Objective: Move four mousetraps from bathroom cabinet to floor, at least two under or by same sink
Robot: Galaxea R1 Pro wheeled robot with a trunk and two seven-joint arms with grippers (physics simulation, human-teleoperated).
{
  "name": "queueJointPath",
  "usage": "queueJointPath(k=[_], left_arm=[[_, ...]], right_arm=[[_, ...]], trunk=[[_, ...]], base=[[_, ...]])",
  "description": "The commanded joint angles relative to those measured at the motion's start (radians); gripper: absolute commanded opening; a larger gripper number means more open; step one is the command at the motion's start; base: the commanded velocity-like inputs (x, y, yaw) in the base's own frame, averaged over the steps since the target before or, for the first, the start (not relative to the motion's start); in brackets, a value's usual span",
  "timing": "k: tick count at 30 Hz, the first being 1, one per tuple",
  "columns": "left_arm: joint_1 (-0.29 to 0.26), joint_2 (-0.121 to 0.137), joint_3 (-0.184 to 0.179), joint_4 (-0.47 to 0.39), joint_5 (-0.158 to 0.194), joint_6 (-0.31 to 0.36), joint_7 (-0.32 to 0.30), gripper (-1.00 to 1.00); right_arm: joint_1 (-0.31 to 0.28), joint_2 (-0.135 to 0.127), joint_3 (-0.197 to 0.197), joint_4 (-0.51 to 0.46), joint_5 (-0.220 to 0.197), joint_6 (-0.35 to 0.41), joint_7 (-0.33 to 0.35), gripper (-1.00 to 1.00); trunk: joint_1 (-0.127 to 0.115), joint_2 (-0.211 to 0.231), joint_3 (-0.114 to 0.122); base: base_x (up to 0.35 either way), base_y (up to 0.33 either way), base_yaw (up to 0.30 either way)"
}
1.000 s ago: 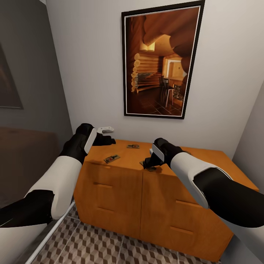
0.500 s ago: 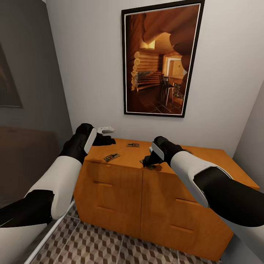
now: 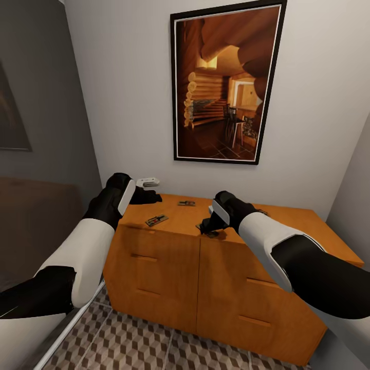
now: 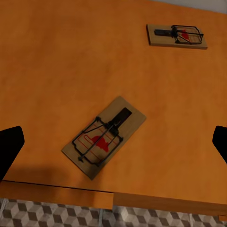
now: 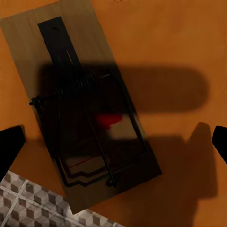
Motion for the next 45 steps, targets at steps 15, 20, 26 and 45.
queueJointPath(k=[15, 20, 26, 45], left_arm=[[-0.001, 0.0, 0.0, -0.002, 0.006, 0.004, 0.002, 1.0], [-0.001, 0.0, 0.0, -0.002, 0.006, 0.004, 0.002, 1.0], [-0.001, 0.0, 0.0, -0.002, 0.006, 0.004, 0.002, 1.0], [-0.001, 0.0, 0.001, -0.006, 0.006, 0.004, 0.002, 1.0]], right_arm=[[0.0, 0.0, 0.001, 0.038, -0.026, 0.013, 0.0, -1.0], [0.0, 0.0, 0.0, 0.038, -0.026, 0.022, 0.0, -1.0], [0.0, 0.0, 0.001, 0.036, -0.023, 0.023, -0.001, -1.0], [0.002, -0.13, -0.051, -0.445, -0.026, 0.073, -0.009, -1.0]], trunk=[[0.0, 0.0, -0.001], [0.0, 0.0, -0.001], [0.0, 0.0, -0.001], [0.0, 0.0, -0.001]], base=[[0.0, 0.0, 0.0], [0.0, 0.0, 0.0], [0.0, 0.0, 0.0], [0.0, 0.0, 0.0]])
